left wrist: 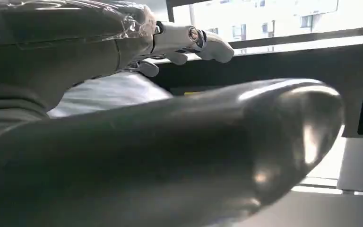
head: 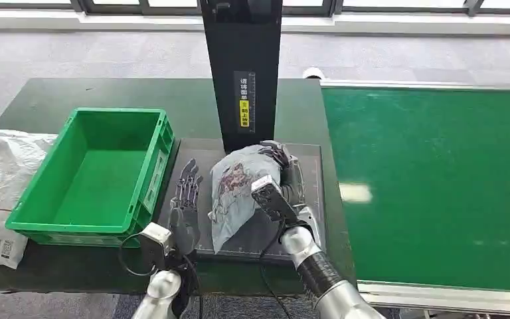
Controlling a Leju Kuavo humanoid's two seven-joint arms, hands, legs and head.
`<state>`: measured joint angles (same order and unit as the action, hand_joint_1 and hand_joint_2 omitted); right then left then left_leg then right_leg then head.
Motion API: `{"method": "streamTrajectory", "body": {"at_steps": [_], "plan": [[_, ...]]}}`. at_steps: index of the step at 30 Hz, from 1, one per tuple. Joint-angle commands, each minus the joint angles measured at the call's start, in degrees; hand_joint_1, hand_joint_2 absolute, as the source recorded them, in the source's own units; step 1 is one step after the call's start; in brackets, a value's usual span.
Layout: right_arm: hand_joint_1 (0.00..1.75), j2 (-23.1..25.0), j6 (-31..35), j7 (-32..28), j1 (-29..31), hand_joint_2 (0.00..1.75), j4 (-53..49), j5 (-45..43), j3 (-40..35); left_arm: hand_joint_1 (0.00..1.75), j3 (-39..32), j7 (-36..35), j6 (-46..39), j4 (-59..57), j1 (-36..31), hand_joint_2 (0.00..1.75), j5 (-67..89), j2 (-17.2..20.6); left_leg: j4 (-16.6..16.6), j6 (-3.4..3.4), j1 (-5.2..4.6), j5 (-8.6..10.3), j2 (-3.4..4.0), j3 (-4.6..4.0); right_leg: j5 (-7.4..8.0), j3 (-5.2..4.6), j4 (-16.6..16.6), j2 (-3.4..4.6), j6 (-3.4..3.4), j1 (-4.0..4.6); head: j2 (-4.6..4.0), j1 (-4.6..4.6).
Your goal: Moved the parcel from conveyor to table for the left to box.
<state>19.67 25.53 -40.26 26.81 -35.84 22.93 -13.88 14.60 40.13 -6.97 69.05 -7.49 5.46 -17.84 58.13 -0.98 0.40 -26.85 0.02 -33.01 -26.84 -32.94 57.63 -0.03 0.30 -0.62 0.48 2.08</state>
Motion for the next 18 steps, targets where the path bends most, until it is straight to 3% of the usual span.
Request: {"method": "streamTrajectory", "body": {"at_steps": [1,11,13,15,17,18], "plan": [[0.0,-2.88,-0.39,0.26,-0.07,1.75,-0.81,-0.8,-4.69,0.0,1.57,-0.13,0.2,-1.08,-0.55,0.0,0.15,-0.77,-0.06,0.05,-0.03,0.03,-0.06,0.02,0.02,0.04,-0.07,-0.06,0.01,-0.02,0.0,0.0],[0.0,-5.46,-4.81,0.26,-3.28,1.75,-0.04,-2.38,-5.19,0.0,0.28,-0.13,-1.56,0.74,1.14,0.0,1.58,-0.8,-0.17,0.05,0.01,0.06,-0.15,0.14,0.03,0.23,-0.22,-0.15,0.01,0.01,0.0,0.0],[0.0,-5.53,-5.4,0.26,-5.55,1.75,-1.25,0.85,-3.19,0.0,-0.53,-0.28,-2.55,1.55,1.51,0.0,2.23,-1.58,-0.23,0.06,-0.02,0.06,-0.14,0.21,0.03,0.28,-0.26,-0.14,0.01,-0.01,0.0,0.0],[0.0,-6.02,-5.94,3.68,-10.0,1.75,-7.55,9.83,-1.96,0.0,-1.33,-4.29,-7.63,2.74,2.79,0.0,3.01,-2.16,-0.07,0.03,-0.01,0.01,-0.1,0.09,-0.01,0.15,-0.1,-0.09,0.0,0.0,0.0,0.0],[0.0,-7.5,-10.84,13.83,-21.89,1.75,-28.91,18.3,-0.8,0.0,0.49,-6.13,-8.65,7.3,6.31,0.0,5.18,-1.9,-0.15,0.04,0.0,0.01,-0.21,0.14,-0.04,0.24,-0.18,-0.2,0.0,0.0,0.0,0.0],[0.0,-7.79,-12.21,15.25,-24.79,1.75,-33.96,19.33,-0.13,0.0,0.85,-6.48,-8.27,8.34,7.06,0.0,5.53,-1.73,-0.11,0.03,0.01,-0.01,-0.28,0.08,-0.08,0.2,-0.16,-0.28,0.0,0.02,0.0,0.0]]}}
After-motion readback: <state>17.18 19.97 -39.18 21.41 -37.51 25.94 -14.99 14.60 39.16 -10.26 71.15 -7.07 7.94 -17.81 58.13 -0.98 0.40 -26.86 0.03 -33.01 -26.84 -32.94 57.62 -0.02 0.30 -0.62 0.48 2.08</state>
